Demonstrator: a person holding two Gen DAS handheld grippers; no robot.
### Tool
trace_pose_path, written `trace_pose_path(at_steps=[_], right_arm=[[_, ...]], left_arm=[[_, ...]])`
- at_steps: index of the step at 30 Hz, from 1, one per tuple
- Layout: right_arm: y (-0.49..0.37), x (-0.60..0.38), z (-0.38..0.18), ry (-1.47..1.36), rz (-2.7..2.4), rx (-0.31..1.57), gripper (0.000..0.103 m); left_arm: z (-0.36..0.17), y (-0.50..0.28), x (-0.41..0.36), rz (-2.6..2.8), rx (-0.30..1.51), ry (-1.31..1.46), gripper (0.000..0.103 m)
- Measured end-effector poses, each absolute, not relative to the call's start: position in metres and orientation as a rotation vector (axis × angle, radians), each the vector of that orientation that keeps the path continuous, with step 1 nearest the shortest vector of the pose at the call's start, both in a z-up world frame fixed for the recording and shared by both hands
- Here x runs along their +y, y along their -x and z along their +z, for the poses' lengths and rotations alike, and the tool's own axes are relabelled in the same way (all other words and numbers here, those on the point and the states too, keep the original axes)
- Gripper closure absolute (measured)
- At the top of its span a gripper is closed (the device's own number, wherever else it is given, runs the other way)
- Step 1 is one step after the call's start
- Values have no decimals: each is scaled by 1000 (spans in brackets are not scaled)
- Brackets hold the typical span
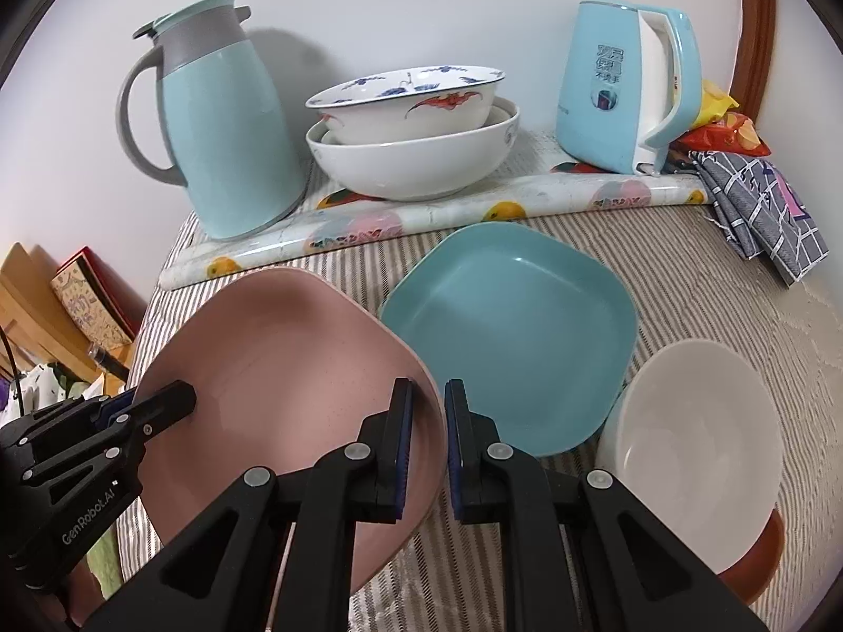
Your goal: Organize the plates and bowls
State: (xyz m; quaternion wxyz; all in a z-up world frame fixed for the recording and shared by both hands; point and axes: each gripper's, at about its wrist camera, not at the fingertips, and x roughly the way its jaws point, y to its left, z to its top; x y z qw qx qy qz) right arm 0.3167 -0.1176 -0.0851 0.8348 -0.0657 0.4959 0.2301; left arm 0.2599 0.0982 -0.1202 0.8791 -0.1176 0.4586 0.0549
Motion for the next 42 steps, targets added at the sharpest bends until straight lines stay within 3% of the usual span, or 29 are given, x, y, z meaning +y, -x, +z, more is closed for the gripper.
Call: trace_pose_path(at_steps=[27,29,31,32,42], right_arm=[[-315,-99,-99,198,525,1034,83],[-314,-102,-96,190,521,1027,79],[-313,-103,-94,195,506,1025,60],[-312,-105,-93,197,499,1019,59],[-294,-124,-85,158,480,1030,59]], left_arm=[[-137,-237,102,118,1011,276,91],[-135,-234,102,116,1004,277,91],[-134,-232,103,115,1003,283,91],[-133,-231,103,114,1002,281,91],[-126,-223,108,138,989,281,91]])
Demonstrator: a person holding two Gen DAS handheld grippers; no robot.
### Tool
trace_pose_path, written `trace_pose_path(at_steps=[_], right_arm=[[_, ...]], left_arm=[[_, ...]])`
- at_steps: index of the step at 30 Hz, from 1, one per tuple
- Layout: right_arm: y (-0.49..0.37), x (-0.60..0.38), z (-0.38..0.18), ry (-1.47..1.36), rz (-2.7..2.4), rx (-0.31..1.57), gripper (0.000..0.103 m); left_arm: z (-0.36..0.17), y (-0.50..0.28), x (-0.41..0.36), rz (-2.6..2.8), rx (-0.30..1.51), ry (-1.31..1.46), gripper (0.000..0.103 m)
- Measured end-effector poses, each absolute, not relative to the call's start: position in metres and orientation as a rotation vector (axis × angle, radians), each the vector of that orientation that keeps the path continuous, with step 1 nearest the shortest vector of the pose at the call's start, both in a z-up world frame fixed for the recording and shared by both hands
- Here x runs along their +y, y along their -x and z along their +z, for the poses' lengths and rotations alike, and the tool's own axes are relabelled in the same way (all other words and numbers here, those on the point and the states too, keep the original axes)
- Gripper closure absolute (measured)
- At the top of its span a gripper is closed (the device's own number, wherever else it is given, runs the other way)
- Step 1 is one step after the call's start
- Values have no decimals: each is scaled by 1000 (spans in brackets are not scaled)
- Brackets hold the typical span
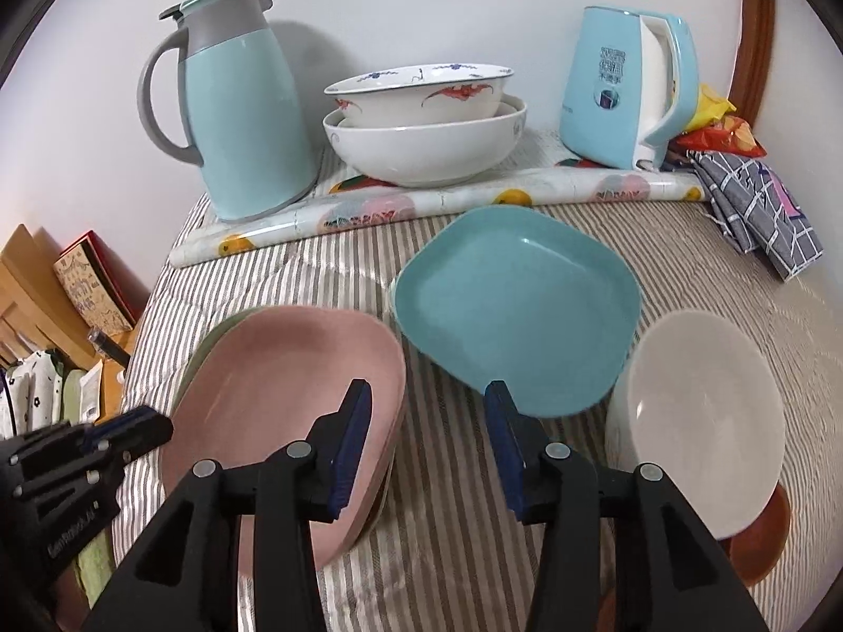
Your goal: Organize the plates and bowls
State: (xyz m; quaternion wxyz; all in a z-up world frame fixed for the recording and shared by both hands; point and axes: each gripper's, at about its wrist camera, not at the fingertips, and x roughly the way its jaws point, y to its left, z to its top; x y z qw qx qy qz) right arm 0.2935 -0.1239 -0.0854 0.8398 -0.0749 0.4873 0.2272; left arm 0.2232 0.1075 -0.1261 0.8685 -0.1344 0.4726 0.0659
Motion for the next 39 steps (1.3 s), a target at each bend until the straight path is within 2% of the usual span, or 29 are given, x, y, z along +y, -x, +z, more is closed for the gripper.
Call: trace_pose_path(at_steps=[3,5,7,12,18,21,23,25,26,32,34,39], right_arm=[[-290,-127,-87,139,487,1038,59],[-287,-126,-90,123,506,1050,65],[-287,-123,-95,125,518,1074,87],[-284,-114,-102,144,521,1077,93],[-280,-111,-104,167,508,1095,93],[-279,-114,-100,171,487,1093,88],[-277,-117,-94,170,486,1081,78],[-276,-119,-87,171,483,1060,60],[-275,-121,-82,172,479,1040,58],[-279,-136,-58,150,453,985,55],[-282,-141,-52,149,435,973,49],[-286,-154,-42,144,394,940,48]], left_arm=[[-122,-220,108,138,980,283,91],[-121,-219,108,137,978,282,91],[-120,-218,109,139,980,291,89],[-118,-214,111,143,973,290,85],[-117,-212,112,134,973,303,85],[-118,-212,112,135,976,305,85],[-119,-213,110,131,978,306,80],[-118,-214,107,125,979,300,78],[-116,-214,106,122,974,296,78],[-106,-221,95,106,956,273,78],[-102,-224,92,102,947,266,78],[-89,-232,86,96,909,249,70]])
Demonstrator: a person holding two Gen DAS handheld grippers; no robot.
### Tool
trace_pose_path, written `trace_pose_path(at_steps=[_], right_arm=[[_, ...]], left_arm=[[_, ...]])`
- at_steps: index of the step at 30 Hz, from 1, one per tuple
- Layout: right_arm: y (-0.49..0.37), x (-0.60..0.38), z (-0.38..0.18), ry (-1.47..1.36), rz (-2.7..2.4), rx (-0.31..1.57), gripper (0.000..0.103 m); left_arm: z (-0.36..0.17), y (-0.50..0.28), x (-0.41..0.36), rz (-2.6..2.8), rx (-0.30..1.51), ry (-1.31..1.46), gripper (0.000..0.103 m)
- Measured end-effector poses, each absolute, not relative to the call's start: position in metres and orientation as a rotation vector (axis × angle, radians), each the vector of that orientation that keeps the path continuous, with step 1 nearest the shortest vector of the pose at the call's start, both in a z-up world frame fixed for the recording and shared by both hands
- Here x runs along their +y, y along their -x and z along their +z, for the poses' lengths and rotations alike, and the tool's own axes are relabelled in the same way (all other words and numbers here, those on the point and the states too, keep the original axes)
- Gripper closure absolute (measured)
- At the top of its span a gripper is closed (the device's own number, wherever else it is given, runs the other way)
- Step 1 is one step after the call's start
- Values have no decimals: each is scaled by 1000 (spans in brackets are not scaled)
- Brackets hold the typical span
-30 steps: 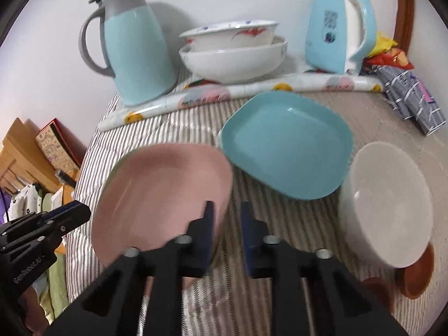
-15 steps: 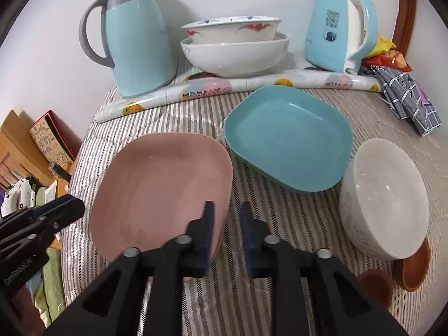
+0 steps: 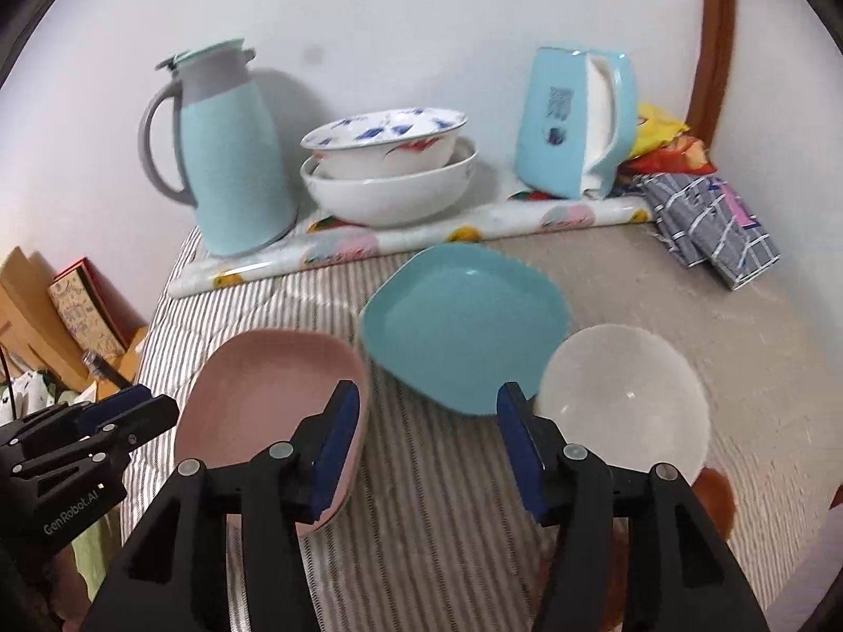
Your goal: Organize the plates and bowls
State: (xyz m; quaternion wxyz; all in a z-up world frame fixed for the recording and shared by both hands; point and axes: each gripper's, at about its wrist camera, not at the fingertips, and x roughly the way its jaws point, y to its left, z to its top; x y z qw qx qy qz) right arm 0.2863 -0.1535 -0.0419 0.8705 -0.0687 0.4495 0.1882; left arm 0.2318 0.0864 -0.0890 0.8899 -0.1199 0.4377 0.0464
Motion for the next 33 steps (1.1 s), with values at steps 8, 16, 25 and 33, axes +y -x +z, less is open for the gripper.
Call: trace_pose_path(at_steps=[8,16,25,33], right_arm=[[-298,-166,-37,140,340,927,46],[-308,-170,-36,162,330,927,46],[-326,-172,-39,158,327,960,46],[-341,-184,-41,135,294,966,46]], left_arm=[[-81,-248,77,84,885,223,69],[-81,-263,70,75,881,221,69],[-79,-282,68,72,881,227,69],[-80,-298,68,58,882,225,69]])
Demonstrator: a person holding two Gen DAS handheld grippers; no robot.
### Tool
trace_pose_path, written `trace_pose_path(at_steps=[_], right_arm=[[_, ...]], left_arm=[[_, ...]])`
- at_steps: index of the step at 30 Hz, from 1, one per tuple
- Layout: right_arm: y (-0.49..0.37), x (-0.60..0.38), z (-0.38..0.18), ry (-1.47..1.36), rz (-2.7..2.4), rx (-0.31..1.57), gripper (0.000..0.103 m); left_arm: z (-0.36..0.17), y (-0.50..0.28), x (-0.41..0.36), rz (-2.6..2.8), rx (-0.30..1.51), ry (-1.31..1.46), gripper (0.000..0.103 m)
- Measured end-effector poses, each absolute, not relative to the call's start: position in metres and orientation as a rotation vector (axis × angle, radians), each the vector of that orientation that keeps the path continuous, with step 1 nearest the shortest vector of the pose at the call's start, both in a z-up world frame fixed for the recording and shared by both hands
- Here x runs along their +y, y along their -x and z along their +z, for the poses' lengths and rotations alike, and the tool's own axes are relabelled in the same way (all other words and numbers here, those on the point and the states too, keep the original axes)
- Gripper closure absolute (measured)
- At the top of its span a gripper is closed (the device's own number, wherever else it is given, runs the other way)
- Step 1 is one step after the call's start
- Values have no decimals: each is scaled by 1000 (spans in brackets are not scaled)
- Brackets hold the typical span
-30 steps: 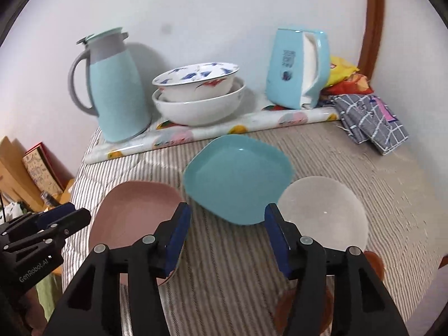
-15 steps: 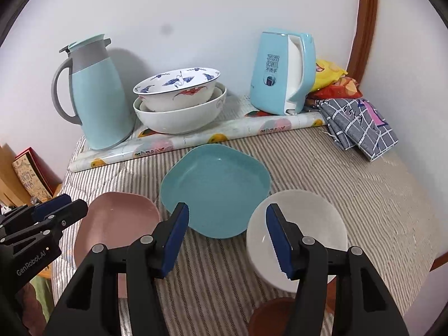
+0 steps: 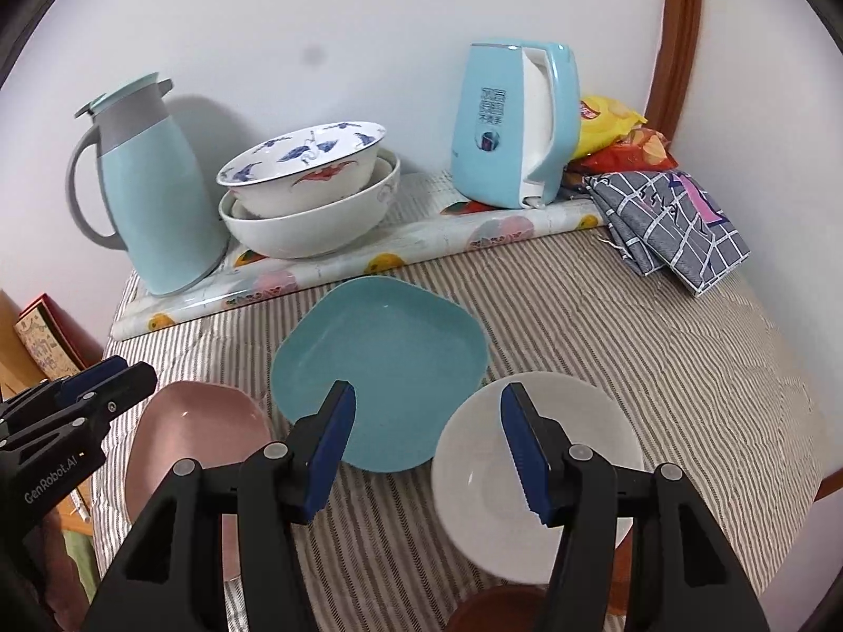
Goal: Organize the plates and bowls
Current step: 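Hold the pink plate with the left gripper while the right gripper grasps the teal plate rim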
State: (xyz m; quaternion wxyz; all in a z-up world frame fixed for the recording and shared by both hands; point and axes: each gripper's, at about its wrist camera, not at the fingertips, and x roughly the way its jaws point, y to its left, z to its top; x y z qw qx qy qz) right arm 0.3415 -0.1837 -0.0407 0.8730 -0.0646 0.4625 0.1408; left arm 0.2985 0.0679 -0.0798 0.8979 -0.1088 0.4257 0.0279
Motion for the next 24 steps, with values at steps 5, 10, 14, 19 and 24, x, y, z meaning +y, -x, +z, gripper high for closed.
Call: trace_pose_path(at_steps=[5,10,14,19,24], right_arm=[[-353,-192,-45,137,268,969,46],[-364,-199,-52,135,252,973,46],[-374,-200,-55,150,259,962,47],[-392,-194,-65,175,282,990,64],[-408,-186,-84,197,297,1055,67]], left_arm=[[-85,-311,67,61,894,221,69],[-94,-323,60,30,914,219,69],[-96,-334,52,20,919,203,69],[-102,-348,46,6,934,199,69],[-110,-360,40,0,954,193,69]])
